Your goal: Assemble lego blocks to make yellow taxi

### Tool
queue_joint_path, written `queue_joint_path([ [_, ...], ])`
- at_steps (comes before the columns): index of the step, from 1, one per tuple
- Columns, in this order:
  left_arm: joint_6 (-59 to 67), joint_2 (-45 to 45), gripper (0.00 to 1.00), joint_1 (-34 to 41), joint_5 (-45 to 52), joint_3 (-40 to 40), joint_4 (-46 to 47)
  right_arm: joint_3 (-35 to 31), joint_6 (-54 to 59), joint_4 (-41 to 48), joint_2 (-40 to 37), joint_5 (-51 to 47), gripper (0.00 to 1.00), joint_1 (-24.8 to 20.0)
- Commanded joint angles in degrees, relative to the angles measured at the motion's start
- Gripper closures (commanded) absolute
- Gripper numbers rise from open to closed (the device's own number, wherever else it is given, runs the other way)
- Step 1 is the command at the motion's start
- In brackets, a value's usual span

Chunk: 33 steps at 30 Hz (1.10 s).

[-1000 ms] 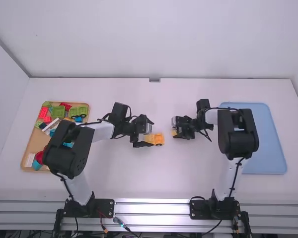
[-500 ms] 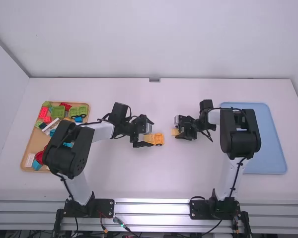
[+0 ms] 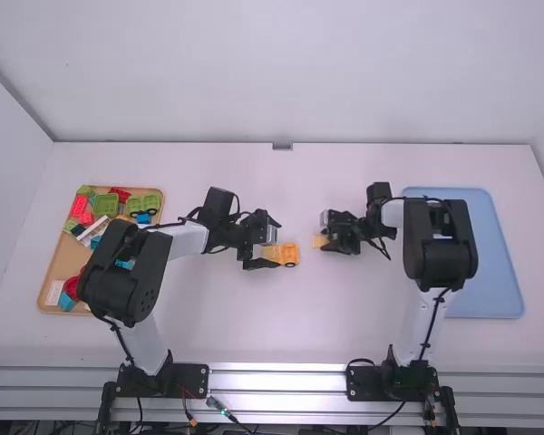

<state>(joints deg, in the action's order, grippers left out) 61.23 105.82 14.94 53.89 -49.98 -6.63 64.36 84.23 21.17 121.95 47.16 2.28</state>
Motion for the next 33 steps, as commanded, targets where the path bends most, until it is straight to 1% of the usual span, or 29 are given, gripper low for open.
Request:
queue_joint_path([
  [1, -0.35, 0.26, 0.01, 0.07, 0.85, 0.55, 0.28, -0.59, 0.22, 0.28, 0.74, 0.72, 0.54, 0.31],
  [4, -0.35, 0.26, 0.01, 0.07, 0.85, 0.55, 0.31, -0.57, 0.20, 0.26, 0.74, 0.98, 0.57, 0.52],
  [6, -0.35, 0.26, 0.01, 0.07, 0.87, 0.55, 0.31, -0.59, 0.20, 0.28, 0.74, 0.81, 0.62, 1.14],
  [10, -0.37, 0.26, 0.01, 0.07, 0.85, 0.55, 0.33, -0.59, 0.22, 0.26, 0.74, 0.85, 0.70, 1.01],
  [11, -0.35, 0.26, 0.01, 0.07, 0.85, 0.55, 0.37, -0.57, 0.22, 0.26, 0.74, 0.94, 0.75, 0.76],
  [12, -0.35, 0.26, 0.01, 0.07, 0.81, 0.55, 0.52, -0.59, 0.20, 0.28, 0.74, 1.03, 0.77, 0.76],
  [16, -0.35, 0.26, 0.01, 0.07, 0.52, 0.57, 1.77, -0.57, -0.50, 0.24, 0.72, 1.07, 0.82, 0.76],
  [17, -0.35, 0.26, 0.01, 0.07, 0.68, 0.66, 2.14, -0.57, -0.42, 0.57, 0.57, 1.05, 0.84, 0.76],
  [19, -0.37, 0.26, 0.01, 0.07, 0.63, 1.29, 1.84, -0.59, -0.44, 0.94, 0.15, 1.05, 0.84, 0.76],
  [25, -0.76, 0.28, 0.01, 0.07, 0.61, 6.25, -5.55, -0.59, -0.37, 4.87, -3.56, 1.07, 0.88, 1.64],
  [29, -8.24, 0.61, 0.01, 0.07, -1.88, 10.05, -15.19, -0.59, -0.42, 7.54, -6.75, 2.10, 0.88, 2.32],
  [31, -10.34, 1.70, 0.01, 0.07, -2.36, 10.60, -18.05, -0.59, -0.20, 8.57, -7.85, 2.60, 0.89, 2.80],
  [33, -10.84, 5.01, 0.01, 0.07, -1.90, 10.01, -20.28, -0.59, 0.35, 9.38, -8.83, 2.56, 0.90, 3.52],
])
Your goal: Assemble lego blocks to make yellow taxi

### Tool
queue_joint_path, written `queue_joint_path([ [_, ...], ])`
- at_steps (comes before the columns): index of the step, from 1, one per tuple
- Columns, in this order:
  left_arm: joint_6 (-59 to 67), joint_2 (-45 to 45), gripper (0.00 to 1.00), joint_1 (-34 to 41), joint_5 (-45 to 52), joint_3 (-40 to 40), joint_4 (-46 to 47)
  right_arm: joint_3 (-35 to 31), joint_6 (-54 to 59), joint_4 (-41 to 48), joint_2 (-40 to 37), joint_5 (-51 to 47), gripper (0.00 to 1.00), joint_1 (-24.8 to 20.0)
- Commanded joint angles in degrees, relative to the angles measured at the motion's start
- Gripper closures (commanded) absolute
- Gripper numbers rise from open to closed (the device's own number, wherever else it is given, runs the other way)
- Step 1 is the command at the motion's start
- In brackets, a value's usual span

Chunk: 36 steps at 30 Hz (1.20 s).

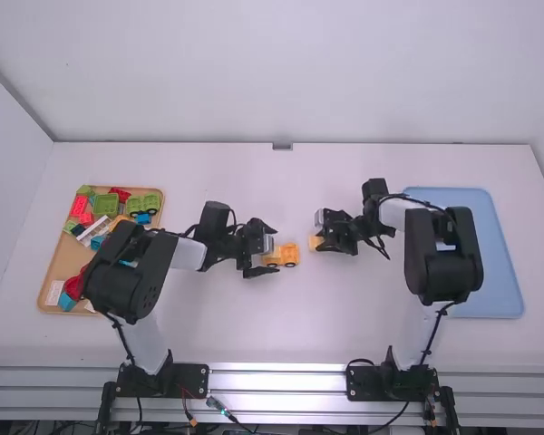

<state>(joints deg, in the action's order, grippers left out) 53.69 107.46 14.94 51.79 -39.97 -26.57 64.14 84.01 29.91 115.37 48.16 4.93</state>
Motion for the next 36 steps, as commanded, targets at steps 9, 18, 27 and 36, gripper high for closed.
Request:
queue_joint_path([
  [9, 0.09, 7.91, 0.01, -1.66, 3.06, -5.49, 7.43, -0.37, 0.68, 0.70, -2.45, 1.57, 0.92, 3.96],
  [18, -0.33, 7.93, 0.01, -1.92, 4.63, -2.54, 1.81, -0.37, 0.66, 0.81, -2.45, 4.55, 0.94, 4.87],
  [27, -3.28, 7.96, 0.02, -0.35, 1.95, -1.75, -1.31, -0.37, -0.15, 0.81, -2.45, 5.88, 0.95, 5.03],
  [36, -3.34, 10.23, 0.17, 0.07, 1.29, -3.23, -0.92, -0.37, -0.22, 0.90, -2.45, 6.05, 0.98, 5.33],
])
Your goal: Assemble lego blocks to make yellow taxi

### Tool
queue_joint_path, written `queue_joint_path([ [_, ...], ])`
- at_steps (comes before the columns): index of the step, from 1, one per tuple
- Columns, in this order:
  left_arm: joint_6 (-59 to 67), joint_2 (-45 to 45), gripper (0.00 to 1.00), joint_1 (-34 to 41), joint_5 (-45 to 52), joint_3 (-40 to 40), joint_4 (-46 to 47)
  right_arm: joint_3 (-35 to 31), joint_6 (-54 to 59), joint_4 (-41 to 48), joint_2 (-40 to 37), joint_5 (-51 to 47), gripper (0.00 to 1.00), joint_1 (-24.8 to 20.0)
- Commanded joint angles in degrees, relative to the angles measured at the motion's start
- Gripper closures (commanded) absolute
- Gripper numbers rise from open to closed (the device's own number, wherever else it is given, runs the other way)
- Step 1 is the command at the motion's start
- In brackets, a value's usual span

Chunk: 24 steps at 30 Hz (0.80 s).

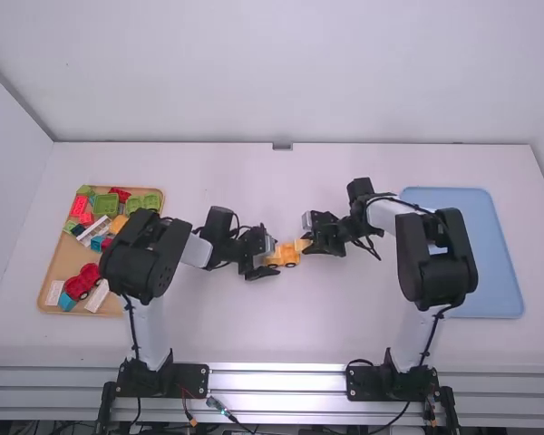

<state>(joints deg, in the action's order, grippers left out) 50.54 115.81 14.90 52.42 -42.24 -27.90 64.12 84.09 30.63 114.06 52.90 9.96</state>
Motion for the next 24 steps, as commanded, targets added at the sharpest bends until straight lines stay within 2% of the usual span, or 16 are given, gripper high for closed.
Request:
queue_joint_path([
  [1, -0.24, 2.36, 0.18, 0.11, 0.87, -1.29, 0.57, -0.35, -0.31, 0.22, -1.16, 1.33, 0.98, 0.35],
  [4, -0.17, 3.56, 0.27, 0.09, 3.80, -2.67, 1.68, -0.35, -0.31, 0.35, -1.16, 1.31, 0.98, 0.22],
  [13, 1.03, 3.67, 0.30, 0.11, 2.12, -3.13, 1.90, -0.35, -0.31, 1.16, -1.14, 1.33, 1.00, 0.28],
  [16, 1.97, 3.67, 0.39, 0.09, 2.08, -3.26, 1.88, -0.35, -0.33, 1.42, -1.16, 1.25, 1.00, 0.96],
  [20, 1.97, 3.67, 0.41, 0.11, 1.97, -3.63, 1.88, -0.35, -0.35, 1.07, -1.14, -0.07, 1.00, 2.64],
  [22, 1.97, 3.67, 0.47, 0.02, 1.97, -3.61, 1.90, -0.35, -1.92, 0.15, -1.14, -0.81, 1.00, 3.45],
  [24, 1.95, 3.67, 0.50, -0.33, 2.14, -3.61, 1.97, -0.35, -8.98, -3.39, -1.14, -3.50, 1.00, 4.63],
])
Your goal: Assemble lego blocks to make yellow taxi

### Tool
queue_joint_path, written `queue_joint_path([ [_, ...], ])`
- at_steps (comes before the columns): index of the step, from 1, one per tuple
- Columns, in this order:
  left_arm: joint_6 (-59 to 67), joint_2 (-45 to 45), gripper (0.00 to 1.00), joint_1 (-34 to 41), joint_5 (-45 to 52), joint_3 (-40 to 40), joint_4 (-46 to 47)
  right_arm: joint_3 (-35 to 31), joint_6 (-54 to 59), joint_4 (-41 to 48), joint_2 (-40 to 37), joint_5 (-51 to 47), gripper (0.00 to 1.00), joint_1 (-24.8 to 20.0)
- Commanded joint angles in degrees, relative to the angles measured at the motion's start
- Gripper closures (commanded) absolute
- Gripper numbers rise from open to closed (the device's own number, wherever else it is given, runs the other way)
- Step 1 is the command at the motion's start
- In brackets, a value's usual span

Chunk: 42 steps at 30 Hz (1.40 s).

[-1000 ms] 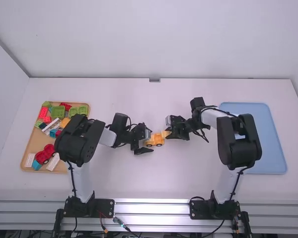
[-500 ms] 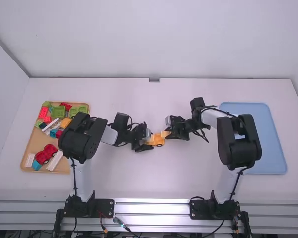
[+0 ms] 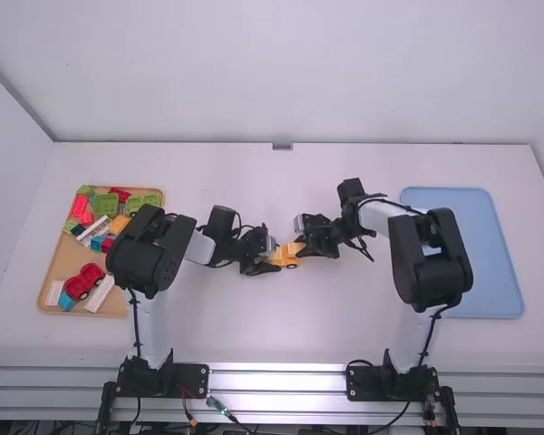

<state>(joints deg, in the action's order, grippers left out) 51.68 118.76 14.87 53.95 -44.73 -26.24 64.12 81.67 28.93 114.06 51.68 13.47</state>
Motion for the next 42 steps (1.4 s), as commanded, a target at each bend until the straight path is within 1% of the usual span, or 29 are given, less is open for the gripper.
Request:
queue_joint_path([
  [1, 0.81, 0.72, 0.50, -0.31, 0.61, -1.11, 0.31, -0.37, -7.08, -1.90, -1.14, -2.58, 1.00, 1.22],
  [3, 0.85, 0.72, 0.50, -0.02, 0.57, -1.01, 0.26, -0.37, -10.10, -3.63, -1.14, -5.33, 1.00, 2.67],
  [6, 0.81, 0.72, 0.50, 0.02, 0.59, -1.01, 0.31, -0.37, -9.03, -3.17, -1.16, -5.01, 1.00, 4.02],
  [10, 0.83, 0.72, 0.51, 0.02, 0.57, -1.01, 0.31, -0.57, -9.60, -3.48, -1.16, -4.85, 1.00, 4.15],
  [14, 0.83, 0.72, 0.51, 0.00, 0.59, -1.01, 0.72, -2.69, -13.38, -8.87, -1.79, -5.38, 1.00, 4.15],
  [17, 0.83, 0.72, 0.51, -0.07, 0.57, -1.01, 0.87, -4.76, -12.24, -10.80, -3.30, -4.68, 1.00, 4.28],
  [22, 0.90, 0.72, 0.55, -0.13, 0.61, -1.07, 1.73, -5.73, -10.69, -10.51, -4.15, -5.51, 1.00, 4.98],
  [25, 4.44, 0.72, 0.56, -0.22, 0.61, -1.05, 3.61, -5.77, -10.47, -10.43, -4.15, -5.20, 1.00, 4.39],
  [33, 4.72, 0.72, 0.56, -0.20, 0.61, -1.14, 4.76, -5.77, -9.35, -9.42, -4.15, -4.52, 1.00, 2.89],
  [42, 4.70, 0.72, 0.56, -0.52, 0.61, -1.18, 4.28, -5.77, -9.29, -8.79, -4.13, -5.99, 1.00, 5.20],
])
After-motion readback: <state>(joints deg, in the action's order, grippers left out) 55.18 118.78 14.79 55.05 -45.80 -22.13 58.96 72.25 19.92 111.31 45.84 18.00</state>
